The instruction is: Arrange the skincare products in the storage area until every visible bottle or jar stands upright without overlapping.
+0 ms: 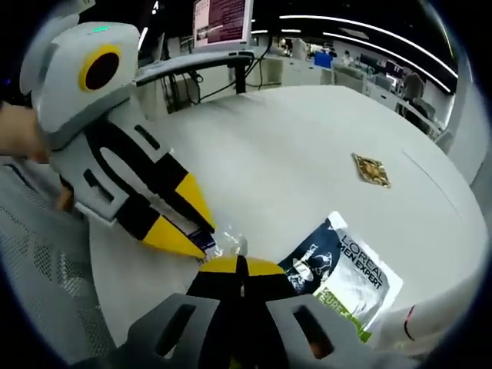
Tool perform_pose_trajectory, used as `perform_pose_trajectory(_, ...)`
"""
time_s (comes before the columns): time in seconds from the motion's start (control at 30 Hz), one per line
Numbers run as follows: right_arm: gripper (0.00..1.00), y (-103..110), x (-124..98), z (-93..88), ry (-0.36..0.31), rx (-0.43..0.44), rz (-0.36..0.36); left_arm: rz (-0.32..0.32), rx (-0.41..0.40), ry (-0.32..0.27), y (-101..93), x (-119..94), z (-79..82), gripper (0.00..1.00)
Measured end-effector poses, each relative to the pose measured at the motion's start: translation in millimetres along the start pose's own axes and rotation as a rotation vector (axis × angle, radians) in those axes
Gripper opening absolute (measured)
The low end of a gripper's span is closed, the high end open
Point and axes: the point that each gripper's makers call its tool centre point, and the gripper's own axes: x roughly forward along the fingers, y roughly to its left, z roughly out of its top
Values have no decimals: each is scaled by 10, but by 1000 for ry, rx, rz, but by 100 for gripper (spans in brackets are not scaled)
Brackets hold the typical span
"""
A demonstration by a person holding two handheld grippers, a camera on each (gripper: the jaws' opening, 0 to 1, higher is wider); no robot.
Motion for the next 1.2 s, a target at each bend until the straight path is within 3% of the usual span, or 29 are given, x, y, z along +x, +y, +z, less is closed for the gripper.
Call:
perform_pose_trajectory(0.1,1,-1,2,1,0,-9,8,7,8,-13,-32,-21,69,16)
perform_pose_trajectory(0.57,4,-16,15,28,8,-114,5,37,45,6,-87,16,91,15)
perform_pose_trajectory(0.8,8,-92,-99,25,-24,-81,-40,32,57,13,-89,5,87,15)
perform_pose_trajectory(0.9,11,-35,-158,130,-92,-81,-10,31,52,14,-91,5,92,15)
perform_pose_trajectory(1.2,19,65,-302,167,-108,-129,-6,34,-2,14,-60,17,74,20)
